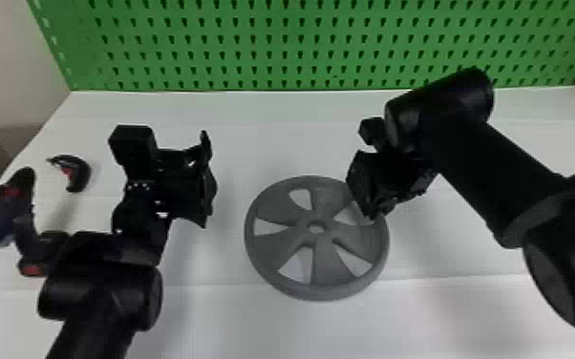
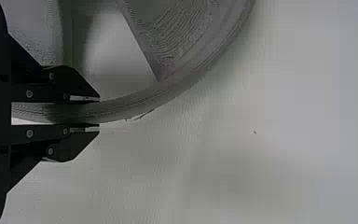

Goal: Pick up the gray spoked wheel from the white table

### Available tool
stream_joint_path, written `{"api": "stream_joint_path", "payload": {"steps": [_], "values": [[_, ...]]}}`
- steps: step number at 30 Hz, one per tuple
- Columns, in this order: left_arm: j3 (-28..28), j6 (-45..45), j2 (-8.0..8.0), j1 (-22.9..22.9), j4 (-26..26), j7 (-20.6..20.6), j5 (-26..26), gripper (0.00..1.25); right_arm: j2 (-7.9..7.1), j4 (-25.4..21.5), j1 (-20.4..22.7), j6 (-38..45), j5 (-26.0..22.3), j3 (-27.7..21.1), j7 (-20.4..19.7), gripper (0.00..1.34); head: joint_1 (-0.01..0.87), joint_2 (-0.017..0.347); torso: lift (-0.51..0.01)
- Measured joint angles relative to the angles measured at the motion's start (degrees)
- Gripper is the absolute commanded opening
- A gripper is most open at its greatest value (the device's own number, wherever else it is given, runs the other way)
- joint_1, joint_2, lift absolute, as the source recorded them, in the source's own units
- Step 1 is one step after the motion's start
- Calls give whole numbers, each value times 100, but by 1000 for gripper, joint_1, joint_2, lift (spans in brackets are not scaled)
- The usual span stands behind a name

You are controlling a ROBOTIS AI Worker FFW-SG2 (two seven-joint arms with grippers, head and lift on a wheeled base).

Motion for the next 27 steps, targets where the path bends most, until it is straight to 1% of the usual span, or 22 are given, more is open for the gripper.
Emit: {"api": "stream_joint_path", "payload": {"steps": [21, 24, 27], "values": [[6, 0, 0, 9, 0, 0, 2, 1120, 13, 0, -2, -12, 11, -125, 19, 201, 767, 35, -107], [18, 0, 0, 21, 0, 0, 7, 1120, 17, -53, -2, 39, 24, -202, 31, 201, 767, 35, -107], [33, 0, 0, 40, 0, 0, 9, 1120, 18, -196, -5, 160, 138, -338, 84, 201, 767, 35, -107]]}}
